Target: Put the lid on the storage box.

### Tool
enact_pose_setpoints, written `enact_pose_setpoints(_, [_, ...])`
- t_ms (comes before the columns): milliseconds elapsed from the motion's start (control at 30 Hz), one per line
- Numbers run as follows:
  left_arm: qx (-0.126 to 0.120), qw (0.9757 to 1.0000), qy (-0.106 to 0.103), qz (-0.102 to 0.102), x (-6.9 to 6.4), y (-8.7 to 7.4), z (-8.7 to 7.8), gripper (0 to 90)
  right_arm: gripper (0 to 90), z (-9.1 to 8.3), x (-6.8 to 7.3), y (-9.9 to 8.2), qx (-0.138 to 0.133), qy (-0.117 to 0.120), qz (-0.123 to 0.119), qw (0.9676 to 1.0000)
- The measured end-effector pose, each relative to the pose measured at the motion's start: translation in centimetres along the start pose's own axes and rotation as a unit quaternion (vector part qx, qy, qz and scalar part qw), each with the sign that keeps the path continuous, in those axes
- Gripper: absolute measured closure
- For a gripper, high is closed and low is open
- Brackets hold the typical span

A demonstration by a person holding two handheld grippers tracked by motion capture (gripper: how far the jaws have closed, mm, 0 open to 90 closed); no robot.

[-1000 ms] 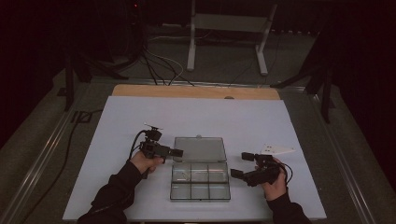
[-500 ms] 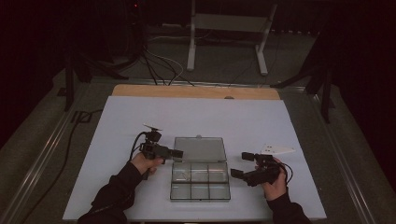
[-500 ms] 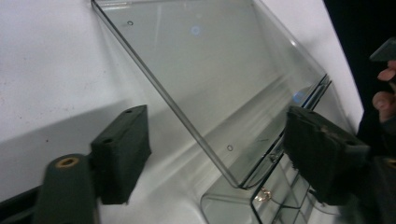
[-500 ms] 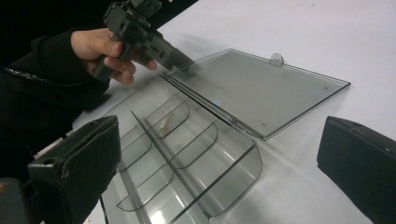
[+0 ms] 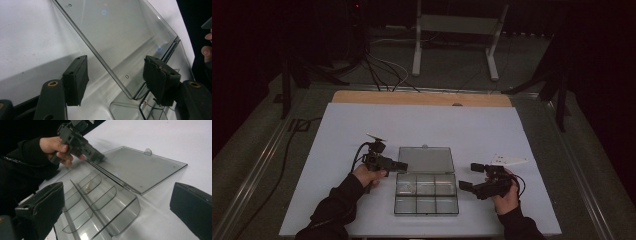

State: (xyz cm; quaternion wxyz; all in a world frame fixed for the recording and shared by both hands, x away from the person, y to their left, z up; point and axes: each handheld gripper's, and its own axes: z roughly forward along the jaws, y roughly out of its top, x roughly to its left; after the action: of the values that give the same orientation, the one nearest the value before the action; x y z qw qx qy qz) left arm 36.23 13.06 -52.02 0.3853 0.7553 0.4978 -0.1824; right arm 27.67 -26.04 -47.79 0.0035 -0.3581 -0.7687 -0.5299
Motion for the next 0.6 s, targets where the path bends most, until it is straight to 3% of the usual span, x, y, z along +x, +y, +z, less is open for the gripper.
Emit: enact_pose_setpoints(600, [-0.006,0.9998,-0.021,0.004,0.29,-0.12,0.04,50.4,0.0,0.04,-0.02,0.0,0.0,0.0,0.001,1.0])
